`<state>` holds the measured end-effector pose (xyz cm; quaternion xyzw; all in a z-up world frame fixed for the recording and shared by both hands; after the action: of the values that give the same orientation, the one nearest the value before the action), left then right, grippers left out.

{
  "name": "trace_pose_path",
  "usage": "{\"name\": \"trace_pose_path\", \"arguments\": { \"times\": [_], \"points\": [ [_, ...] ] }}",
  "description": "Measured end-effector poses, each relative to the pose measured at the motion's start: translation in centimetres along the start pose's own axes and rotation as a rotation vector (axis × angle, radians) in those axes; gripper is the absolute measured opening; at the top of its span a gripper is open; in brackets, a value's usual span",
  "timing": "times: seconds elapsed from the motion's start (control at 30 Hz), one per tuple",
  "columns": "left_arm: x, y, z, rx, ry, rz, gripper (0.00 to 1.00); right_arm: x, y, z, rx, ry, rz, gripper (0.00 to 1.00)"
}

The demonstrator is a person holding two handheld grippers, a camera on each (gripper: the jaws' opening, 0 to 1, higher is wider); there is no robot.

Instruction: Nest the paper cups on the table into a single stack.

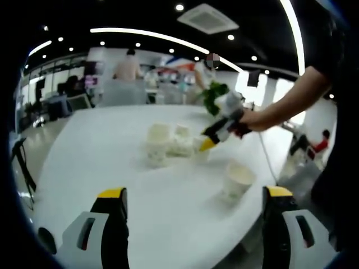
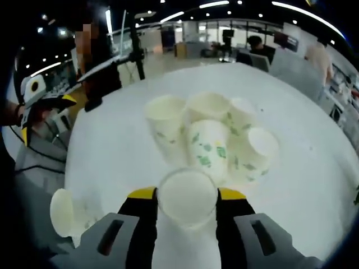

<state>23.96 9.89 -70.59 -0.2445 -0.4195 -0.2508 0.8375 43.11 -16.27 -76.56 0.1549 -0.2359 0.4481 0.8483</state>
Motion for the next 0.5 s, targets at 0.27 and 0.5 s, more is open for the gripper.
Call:
{"name": "trace_pose_path", "arguments": {
  "times": [0.27,0.5],
  "points": [
    [0.23,-0.01,-0.08,-0.003,-0.004,-0.002,1.00,-0.46,-0.29,0.17,0.000,0.006,-0.006,0.37],
    [0.45,0.00,-0.12,-0.003,-0.010,-0.004,1.00,-0.63,-0.13,0.52,0.001,0.007,-0.014,0.37]
  ]
}}
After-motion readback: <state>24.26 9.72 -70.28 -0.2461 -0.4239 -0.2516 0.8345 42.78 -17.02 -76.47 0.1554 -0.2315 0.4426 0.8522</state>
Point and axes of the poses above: the point that each gripper's makers call its tool centre point, and the gripper's own axes: z roughly backward along the fingers, y roughly to its left, x roughly out of its top, the point moved 6 cm from there along z, roughly backward along the fingers, and after that the axes turned 11 degrees about y, right-handed, at the moved point
